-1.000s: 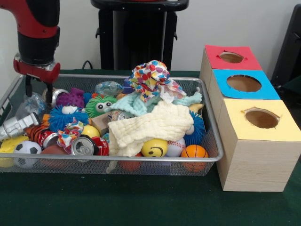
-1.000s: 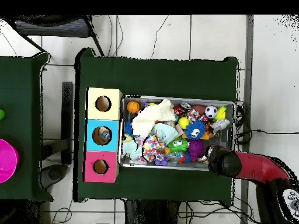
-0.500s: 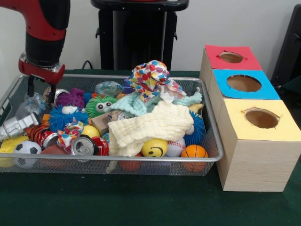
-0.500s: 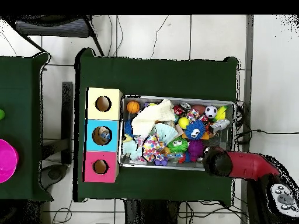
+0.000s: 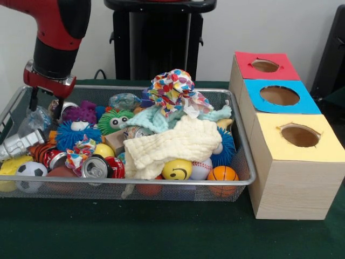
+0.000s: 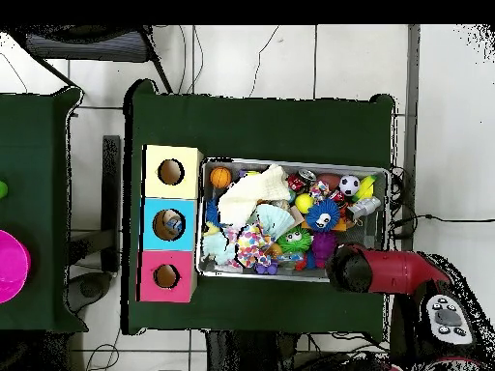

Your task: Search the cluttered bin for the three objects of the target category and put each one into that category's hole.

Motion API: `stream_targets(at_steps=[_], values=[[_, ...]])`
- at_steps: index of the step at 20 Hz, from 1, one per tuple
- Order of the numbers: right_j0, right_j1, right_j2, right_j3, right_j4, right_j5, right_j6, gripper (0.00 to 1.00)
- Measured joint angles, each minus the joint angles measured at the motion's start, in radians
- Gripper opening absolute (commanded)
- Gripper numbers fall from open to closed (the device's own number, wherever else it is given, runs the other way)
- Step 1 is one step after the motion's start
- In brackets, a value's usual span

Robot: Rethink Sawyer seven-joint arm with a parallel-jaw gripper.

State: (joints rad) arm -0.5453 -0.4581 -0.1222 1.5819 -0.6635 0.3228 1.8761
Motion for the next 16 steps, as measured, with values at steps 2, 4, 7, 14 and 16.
stream_targets(at_steps=[2,4,7,14,16], values=[[0.014,0.009,-0.019,-0.008,0.000,-0.008,0.000,1.00],[0.026,0.017,-0.035,-0.014,0.000,-0.017,0.000,1.00],[0.044,0.031,-0.064,-0.022,0.002,-0.034,0.000,1.00],[0.068,0.048,-0.098,-0.021,0.022,-0.036,0.000,1.00],[0.073,0.052,-0.104,-0.021,0.030,-0.036,0.000,1.00]])
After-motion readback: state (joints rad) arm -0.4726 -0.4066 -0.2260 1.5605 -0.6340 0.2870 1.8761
